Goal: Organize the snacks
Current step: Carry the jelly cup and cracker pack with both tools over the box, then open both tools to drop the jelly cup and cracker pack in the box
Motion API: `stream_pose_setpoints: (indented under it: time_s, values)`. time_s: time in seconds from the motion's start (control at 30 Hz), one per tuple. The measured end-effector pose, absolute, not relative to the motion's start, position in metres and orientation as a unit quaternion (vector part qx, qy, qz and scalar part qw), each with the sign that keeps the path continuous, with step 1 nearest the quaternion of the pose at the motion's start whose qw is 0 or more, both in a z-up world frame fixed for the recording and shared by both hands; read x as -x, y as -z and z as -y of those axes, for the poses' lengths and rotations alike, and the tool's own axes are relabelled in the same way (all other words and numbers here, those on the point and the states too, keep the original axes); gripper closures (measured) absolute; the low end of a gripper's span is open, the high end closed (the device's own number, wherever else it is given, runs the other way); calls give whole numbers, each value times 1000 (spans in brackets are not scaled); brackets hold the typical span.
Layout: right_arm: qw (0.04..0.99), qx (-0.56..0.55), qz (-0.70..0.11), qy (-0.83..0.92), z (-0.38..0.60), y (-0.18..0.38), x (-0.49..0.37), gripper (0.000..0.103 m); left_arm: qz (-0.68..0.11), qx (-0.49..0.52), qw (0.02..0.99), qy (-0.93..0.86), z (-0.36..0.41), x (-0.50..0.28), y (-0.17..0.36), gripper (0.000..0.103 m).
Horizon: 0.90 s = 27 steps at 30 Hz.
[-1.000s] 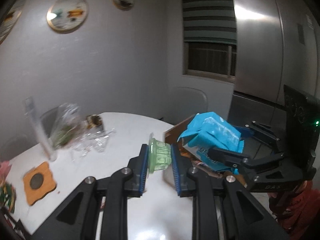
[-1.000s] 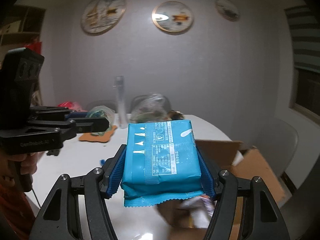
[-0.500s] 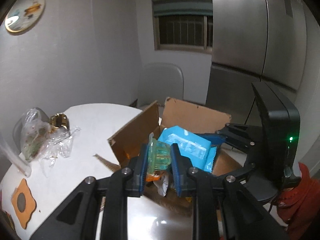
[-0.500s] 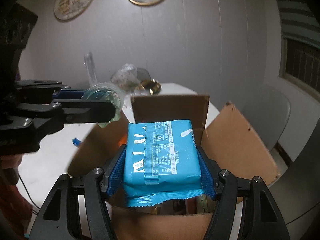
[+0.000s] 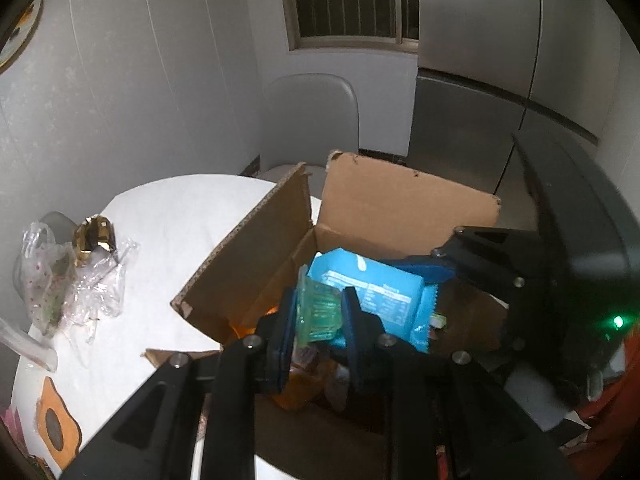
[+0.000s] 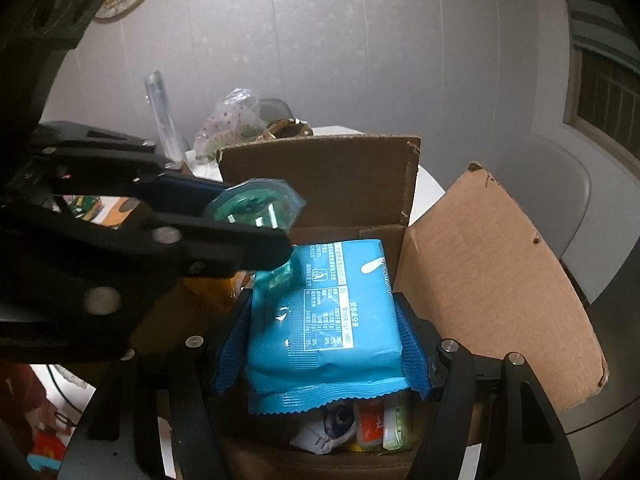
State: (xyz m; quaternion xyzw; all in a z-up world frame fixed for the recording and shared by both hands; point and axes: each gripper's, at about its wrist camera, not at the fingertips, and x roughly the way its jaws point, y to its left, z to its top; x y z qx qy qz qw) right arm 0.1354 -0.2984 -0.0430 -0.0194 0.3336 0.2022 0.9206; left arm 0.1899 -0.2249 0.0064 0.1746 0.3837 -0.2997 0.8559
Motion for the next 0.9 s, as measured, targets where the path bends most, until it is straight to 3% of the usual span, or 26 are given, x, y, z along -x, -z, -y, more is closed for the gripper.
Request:
stream_pose_setpoints:
  time_s: [0.5,0.9]
  values:
    - [913,30,-356,-197,278,43,-159,39,-395,-186,850,294,227,-200,-1,83]
    - [910,45,-365,-194,269,45,-164,26,-399,-190,843,308,229,-203,-1,83]
